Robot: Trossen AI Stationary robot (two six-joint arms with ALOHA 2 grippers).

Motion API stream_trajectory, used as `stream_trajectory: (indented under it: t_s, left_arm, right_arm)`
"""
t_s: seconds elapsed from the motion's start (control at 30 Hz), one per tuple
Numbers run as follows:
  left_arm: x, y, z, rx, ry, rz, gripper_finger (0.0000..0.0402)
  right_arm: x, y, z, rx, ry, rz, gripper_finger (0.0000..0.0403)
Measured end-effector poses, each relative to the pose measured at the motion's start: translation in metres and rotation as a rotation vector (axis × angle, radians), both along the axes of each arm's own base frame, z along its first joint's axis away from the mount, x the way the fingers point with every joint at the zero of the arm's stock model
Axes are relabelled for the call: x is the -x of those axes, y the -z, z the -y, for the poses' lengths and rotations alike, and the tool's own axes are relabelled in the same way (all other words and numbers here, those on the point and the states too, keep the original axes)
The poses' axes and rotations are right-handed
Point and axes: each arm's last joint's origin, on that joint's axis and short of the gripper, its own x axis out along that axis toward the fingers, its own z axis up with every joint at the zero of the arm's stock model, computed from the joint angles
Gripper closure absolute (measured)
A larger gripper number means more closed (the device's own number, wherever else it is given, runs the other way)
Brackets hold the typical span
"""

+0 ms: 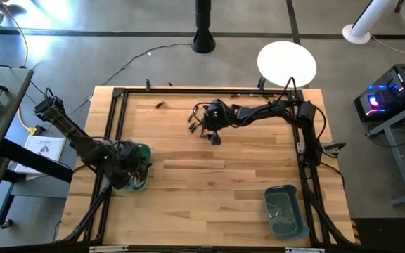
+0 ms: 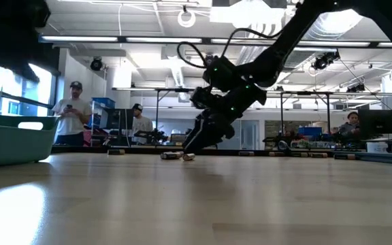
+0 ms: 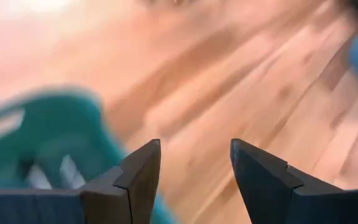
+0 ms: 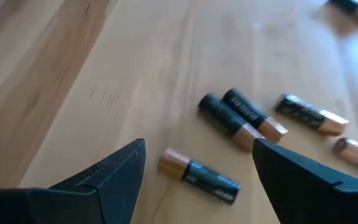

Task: Sort batteries
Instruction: Put the black battery into the green bin

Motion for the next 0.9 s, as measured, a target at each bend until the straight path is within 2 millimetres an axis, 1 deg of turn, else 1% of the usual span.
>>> stream_trajectory:
  t_s: [0.2,0.3,0.43,0.57,0.73,0.83,0.9]
  left_arm:
    - [-0.014,-0.015,0.004,-0.281,-0.005,0.247,0.0213]
    - [-0.019,-0.024,0.005,-0.437,-0.034,0.321,0.0213]
    - [-0.027,-0.03,0.005,-0.595,-0.087,0.344,0.0213]
    - [-0.037,-0.031,0.002,-0.661,-0.107,0.311,0.0213]
    - [-0.054,-0.024,-0.002,-0.705,-0.145,0.264,0.0213]
    - [-0.064,-0.019,-0.005,-0.707,-0.141,0.235,0.0213]
    - [-0.071,-0.015,-0.006,-0.673,-0.115,0.223,0.0213]
  right_arm:
    - [0.006,0.003,0.001,0.035,-0.056,-0.103,0.0111]
    - [0.007,0.005,0.0,0.05,-0.067,-0.116,0.0114]
    - [0.006,0.005,-0.004,0.039,-0.071,-0.13,0.0131]
    - [0.005,0.006,-0.012,0.003,-0.054,-0.153,0.0159]
    - [0.004,0.008,-0.02,-0.084,0.014,-0.178,0.0209]
    - [0.004,0.009,-0.026,-0.112,0.046,-0.21,0.0243]
    - [0.003,0.01,-0.029,-0.144,0.075,-0.221,0.027]
